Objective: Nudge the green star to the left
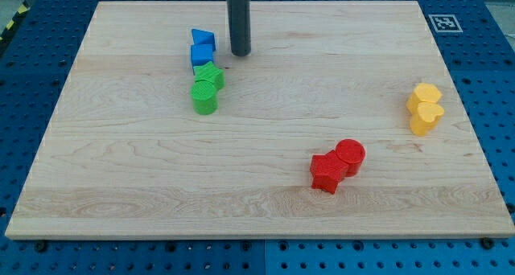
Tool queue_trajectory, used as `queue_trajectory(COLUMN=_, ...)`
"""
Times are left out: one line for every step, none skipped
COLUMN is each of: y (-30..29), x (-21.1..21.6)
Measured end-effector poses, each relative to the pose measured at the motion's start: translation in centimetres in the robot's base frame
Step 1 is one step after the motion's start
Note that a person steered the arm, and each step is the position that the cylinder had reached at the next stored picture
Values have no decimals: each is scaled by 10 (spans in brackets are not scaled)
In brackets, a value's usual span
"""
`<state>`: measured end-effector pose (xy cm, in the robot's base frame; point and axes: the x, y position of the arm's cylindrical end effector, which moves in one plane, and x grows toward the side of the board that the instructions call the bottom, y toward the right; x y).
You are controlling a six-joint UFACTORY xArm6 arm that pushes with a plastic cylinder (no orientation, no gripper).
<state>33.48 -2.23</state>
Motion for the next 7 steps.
queue_trajectory(y=10, x=33)
queue_trajectory(y=-1, x=59)
queue_trajectory(y=-8, x=64)
queue_trajectory(y=-9, x=64)
queue_trajectory(y=-14, x=64)
queue_trajectory(y=-18, x=64)
queue_trajectory(y=-25, x=64)
